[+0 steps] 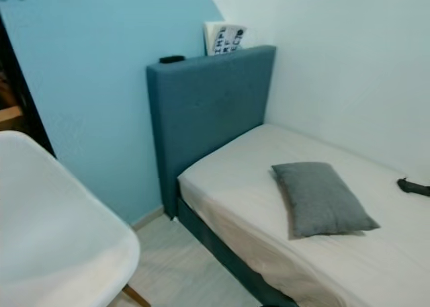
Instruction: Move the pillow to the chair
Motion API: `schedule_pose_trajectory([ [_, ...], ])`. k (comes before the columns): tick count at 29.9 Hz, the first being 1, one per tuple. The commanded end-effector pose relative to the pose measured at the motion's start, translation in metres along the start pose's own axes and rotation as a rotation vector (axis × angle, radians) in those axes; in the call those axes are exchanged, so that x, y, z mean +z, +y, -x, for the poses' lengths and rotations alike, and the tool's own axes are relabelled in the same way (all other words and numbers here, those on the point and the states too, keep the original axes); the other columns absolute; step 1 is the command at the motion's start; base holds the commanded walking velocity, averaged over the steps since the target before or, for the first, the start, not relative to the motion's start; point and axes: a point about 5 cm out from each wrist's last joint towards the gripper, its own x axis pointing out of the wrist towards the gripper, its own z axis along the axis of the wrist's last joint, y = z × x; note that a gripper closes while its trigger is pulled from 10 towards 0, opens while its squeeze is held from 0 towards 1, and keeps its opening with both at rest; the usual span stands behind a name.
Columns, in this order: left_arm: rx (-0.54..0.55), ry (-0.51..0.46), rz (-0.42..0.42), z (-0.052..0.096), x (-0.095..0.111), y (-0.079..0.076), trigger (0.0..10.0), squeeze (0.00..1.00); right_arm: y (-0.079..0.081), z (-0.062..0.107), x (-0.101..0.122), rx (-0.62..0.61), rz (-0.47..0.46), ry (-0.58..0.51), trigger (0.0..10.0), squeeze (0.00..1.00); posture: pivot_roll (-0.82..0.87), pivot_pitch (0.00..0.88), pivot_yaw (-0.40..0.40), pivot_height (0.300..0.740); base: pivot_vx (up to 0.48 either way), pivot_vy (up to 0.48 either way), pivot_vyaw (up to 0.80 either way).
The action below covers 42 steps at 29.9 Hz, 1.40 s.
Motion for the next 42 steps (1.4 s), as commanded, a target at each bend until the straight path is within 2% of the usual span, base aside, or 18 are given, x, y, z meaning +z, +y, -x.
schedule_pose_trajectory([
  [1, 0.001, -0.006, 0.017, -0.0006, 0.0028, -0.0003, 10.0, 0.0, 0.0027, -0.0001, -0.0032, 0.008, 0.012, 0.013, 10.0, 0.0, 0.07, 0.0, -0.067, 0.74, 0.0, 0.0, -0.77],
  [24, 0.006, -0.011, 0.027, -0.0009, 0.005, 0.0007, 10.0, 0.0, 0.0029, -0.0001, -0.0035, 0.006, 0.012, 0.013, 10.0, 0.0, 0.07, 0.0, -0.067, 0.74, 0.0, 0.0, -0.77],
  [26, 0.004, -0.012, 0.022, -0.0009, 0.0052, 0.0008, 10.0, 0.0, 0.0027, -0.0001, -0.0026, 0.004, 0.013, 0.004, 10.0, 0.0, 0.07, 0.0, -0.066, 0.74, 0.0, 0.0, 0.0],
  [34, -0.006, -0.013, 0.003, -0.0007, 0.0045, 0.0003, 10.0, 0.0, 0.0021, -0.0001, -0.0022, -0.003, 0.001, -0.003, 10.0, 0.0, 0.07, 0.0, -0.064, 0.74, 0.455, 0.0, 0.0],
  [42, -0.008, -0.015, 0.001, -0.0007, 0.0047, 0.0004, 10.0, 0.0, 0.0013, -0.0001, -0.0015, -0.01, -0.009, -0.002, 10.0, 0.0, 0.07, 0.0, -0.065, 0.74, 0.48, 0.0, -0.79],
])
